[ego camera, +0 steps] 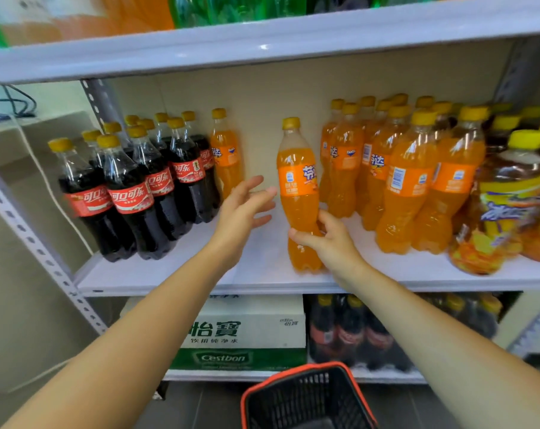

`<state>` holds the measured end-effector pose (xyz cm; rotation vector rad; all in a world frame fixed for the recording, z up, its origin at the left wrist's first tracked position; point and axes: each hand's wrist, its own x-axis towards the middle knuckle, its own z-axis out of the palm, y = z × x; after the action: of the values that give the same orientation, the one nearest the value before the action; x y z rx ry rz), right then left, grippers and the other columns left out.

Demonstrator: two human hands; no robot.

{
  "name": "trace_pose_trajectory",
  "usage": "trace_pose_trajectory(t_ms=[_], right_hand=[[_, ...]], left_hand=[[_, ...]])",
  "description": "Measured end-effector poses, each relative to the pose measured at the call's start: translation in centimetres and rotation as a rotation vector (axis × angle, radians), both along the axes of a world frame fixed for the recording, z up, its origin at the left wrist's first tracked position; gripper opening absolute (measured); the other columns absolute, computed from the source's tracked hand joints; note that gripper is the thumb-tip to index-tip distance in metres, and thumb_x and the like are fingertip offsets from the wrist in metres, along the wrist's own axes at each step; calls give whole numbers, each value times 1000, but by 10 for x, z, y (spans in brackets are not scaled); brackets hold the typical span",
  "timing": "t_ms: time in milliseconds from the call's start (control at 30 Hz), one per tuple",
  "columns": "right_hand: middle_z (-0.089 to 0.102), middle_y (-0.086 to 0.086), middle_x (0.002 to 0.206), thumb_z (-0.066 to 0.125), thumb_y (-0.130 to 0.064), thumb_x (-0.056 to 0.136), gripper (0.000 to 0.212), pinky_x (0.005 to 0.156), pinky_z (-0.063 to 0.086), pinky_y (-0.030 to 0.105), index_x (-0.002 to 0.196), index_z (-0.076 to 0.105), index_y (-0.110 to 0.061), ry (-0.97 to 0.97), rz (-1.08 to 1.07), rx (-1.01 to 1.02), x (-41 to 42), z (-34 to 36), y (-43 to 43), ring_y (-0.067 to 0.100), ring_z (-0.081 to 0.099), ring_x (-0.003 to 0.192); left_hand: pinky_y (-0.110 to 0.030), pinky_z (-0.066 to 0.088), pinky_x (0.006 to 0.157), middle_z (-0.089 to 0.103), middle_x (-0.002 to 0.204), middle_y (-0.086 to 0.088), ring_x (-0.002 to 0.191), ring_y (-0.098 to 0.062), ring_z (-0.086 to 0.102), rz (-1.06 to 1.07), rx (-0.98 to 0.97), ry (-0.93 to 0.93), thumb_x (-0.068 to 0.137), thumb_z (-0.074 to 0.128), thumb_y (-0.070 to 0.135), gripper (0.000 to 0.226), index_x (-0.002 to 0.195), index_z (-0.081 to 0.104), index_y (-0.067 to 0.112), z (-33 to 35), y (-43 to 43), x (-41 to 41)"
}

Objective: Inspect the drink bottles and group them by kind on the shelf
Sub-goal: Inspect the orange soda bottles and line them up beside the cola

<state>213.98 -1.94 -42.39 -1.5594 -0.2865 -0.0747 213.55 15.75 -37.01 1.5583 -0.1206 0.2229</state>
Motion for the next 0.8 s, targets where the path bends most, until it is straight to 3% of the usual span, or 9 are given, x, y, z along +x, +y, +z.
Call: trace_pose_trajectory(t_ms=[100,200,333,433,567,667,800], right_hand=[[72,2,106,82,-25,85,30,89,54,41,110,66,-30,2,-31,-17,-30,6,7,21,68,100],[72,2,99,83,-31,84,30,84,55,42,107,64,-26,-30,-98,-92,-61,10,8,20,69,93],[71,-1,102,83,-40,83,43,80,58,40,112,58,-21,-84,-79,-283,-90,4,-2,15,69,89],[74,4,115,78,-45,83,47,92,59,46,122,61,-25,98,113,-109,-100,1,-13,22,72,105],[77,12,108,72,-43,83,43,79,61,36,121,69,-21,326,319,135,-106,-3,-24,29,75,100],[77,11,100,74,-40,83,33,74,59,34,111,74,-23,282,293,134,-106,-13,-29,28,74,92],[76,2,97,75,-45,86,30,71,55,23,109,75,-25,134,157,-3,-106,-19,-28,12,71,85]], left_hand=[[-31,61,85,71,121,-1,109,-16,71,-78,-6,-31,86,73,45,61,140,51,28,9,-11,-28],[-32,62,78,70,118,-3,105,-16,72,-18,3,-19,76,83,50,73,137,53,23,8,-22,-47],[-31,61,66,70,109,-5,94,-15,74,37,-30,-3,76,83,41,63,127,58,15,-2,-27,-64],[-32,60,67,76,105,-4,93,-18,75,-86,-123,11,78,78,38,54,124,64,13,-12,-20,-75],[-39,60,80,72,116,-11,101,-24,70,-222,-215,39,90,70,32,48,131,61,9,-25,-16,-83],[-36,60,83,73,114,-8,100,-21,71,-263,-220,69,91,64,37,40,124,66,15,-25,-17,-83],[-25,59,75,77,109,-2,101,-19,74,-147,-60,79,87,69,50,42,117,71,21,-19,-19,-82]])
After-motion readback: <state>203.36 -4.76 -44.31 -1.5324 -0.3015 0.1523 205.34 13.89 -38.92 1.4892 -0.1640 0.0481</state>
